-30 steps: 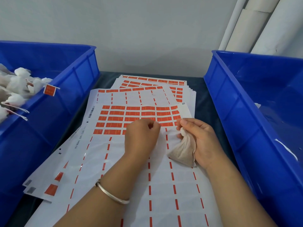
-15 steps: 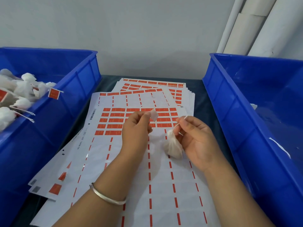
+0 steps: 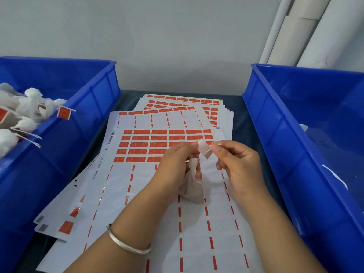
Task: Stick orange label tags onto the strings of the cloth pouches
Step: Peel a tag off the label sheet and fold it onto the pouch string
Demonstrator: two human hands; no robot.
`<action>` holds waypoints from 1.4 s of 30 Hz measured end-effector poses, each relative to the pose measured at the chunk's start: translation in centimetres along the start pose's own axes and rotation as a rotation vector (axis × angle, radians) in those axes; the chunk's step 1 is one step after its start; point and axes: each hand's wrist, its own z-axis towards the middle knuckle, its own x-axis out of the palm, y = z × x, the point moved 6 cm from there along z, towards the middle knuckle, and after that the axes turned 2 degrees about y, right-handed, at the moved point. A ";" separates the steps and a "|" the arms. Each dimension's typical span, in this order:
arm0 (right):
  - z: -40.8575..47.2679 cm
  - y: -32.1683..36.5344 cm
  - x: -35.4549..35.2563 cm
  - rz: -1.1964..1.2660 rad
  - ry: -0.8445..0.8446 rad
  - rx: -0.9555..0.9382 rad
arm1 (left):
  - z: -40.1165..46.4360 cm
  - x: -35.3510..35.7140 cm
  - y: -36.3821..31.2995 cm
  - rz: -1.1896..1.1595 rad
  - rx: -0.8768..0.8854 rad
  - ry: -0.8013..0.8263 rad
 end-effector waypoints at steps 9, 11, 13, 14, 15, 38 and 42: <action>0.1 -0.4 -0.5 -0.007 -0.037 0.004 | -0.3 0.2 0.3 -0.030 0.007 0.054; 0.1 -0.3 -0.5 -0.006 -0.041 0.002 | -0.3 0.1 0.2 -0.035 -0.001 0.052; 0.0 -0.2 -0.5 0.004 -0.041 -0.002 | -0.4 0.1 0.2 -0.036 -0.004 0.051; -0.1 -0.1 -0.4 0.010 -0.042 0.001 | -0.4 0.1 0.2 -0.031 -0.006 0.049; -0.1 -0.2 -0.4 0.019 -0.041 0.005 | -0.4 0.1 0.1 -0.024 -0.005 0.048; 0.3 -1.4 -0.6 0.189 -0.055 0.151 | -0.6 0.8 -0.4 0.190 0.235 0.098; 0.2 -1.4 -0.5 0.188 -0.056 0.159 | -0.6 0.9 -0.4 0.207 0.228 0.086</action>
